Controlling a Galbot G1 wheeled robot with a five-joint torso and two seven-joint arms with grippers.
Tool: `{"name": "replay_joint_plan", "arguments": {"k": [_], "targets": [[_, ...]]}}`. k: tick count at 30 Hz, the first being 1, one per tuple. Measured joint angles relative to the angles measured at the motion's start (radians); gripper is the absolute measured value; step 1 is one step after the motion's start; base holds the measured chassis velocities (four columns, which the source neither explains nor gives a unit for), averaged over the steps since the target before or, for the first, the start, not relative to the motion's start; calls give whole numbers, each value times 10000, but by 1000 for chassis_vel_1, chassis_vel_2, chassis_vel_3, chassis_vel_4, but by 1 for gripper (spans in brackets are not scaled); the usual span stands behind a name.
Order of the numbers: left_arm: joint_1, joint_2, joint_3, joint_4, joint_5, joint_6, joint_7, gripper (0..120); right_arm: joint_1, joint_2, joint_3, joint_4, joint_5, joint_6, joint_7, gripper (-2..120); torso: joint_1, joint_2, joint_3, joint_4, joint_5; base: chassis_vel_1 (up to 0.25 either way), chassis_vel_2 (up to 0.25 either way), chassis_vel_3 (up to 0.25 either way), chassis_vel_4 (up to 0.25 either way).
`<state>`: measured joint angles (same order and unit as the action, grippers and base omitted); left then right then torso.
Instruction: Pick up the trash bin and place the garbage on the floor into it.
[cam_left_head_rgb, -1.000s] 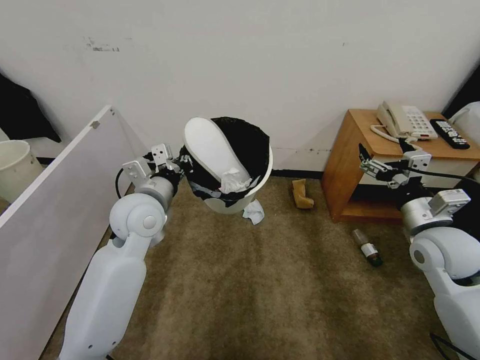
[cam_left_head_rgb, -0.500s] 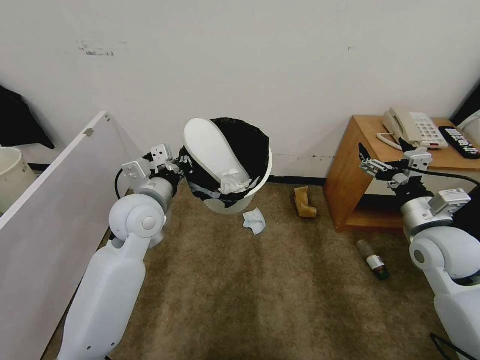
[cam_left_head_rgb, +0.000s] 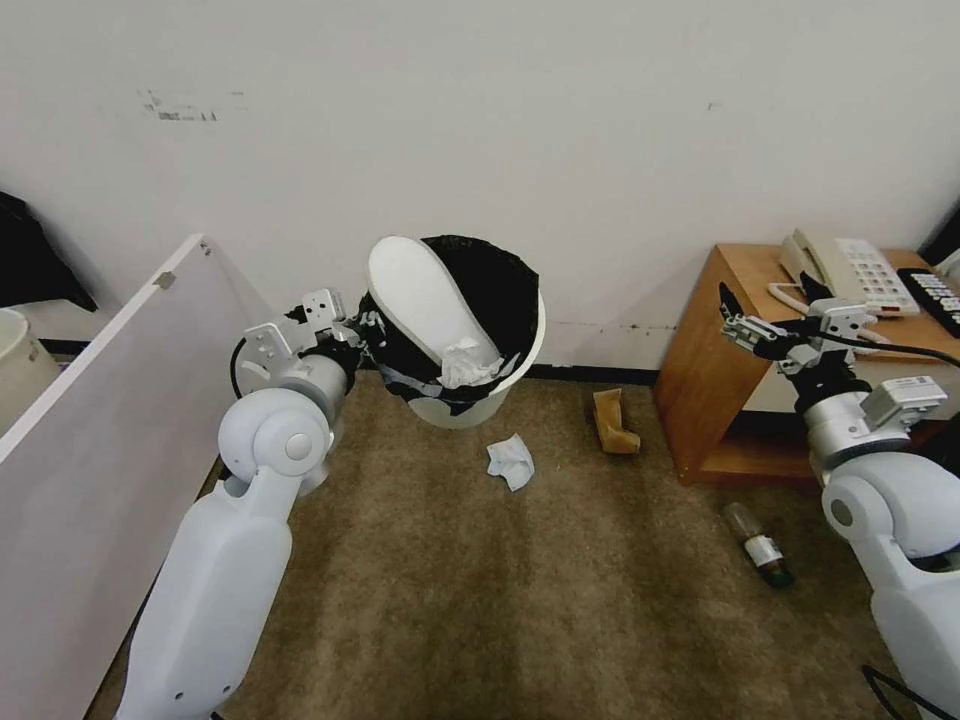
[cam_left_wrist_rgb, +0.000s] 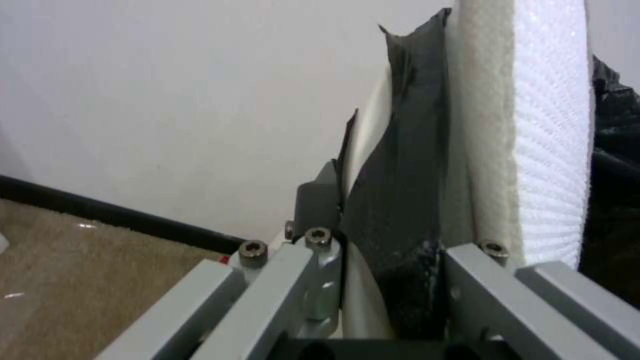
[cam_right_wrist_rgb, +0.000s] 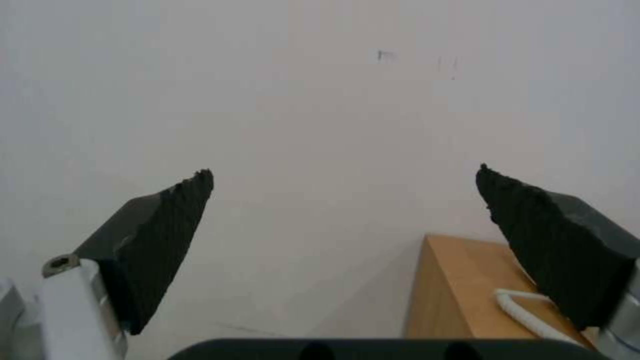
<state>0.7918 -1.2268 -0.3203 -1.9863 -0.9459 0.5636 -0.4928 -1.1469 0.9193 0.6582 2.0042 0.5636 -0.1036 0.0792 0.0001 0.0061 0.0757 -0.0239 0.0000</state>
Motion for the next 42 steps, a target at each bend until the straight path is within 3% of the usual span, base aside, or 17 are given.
{"name": "replay_joint_plan", "arguments": {"k": [14,42], "targets": [[-33,-15,-24,40,-3,-7,3,4,94,0,-54,-99,97,120,4,100,1,0,1,0,0,-68,76,68,-75],[-2,5,-72,41,-38,-8,18,4,-63,-170,78,14,174,319,-186,100,1,0,0,0,0,0,0,0,0]]}}
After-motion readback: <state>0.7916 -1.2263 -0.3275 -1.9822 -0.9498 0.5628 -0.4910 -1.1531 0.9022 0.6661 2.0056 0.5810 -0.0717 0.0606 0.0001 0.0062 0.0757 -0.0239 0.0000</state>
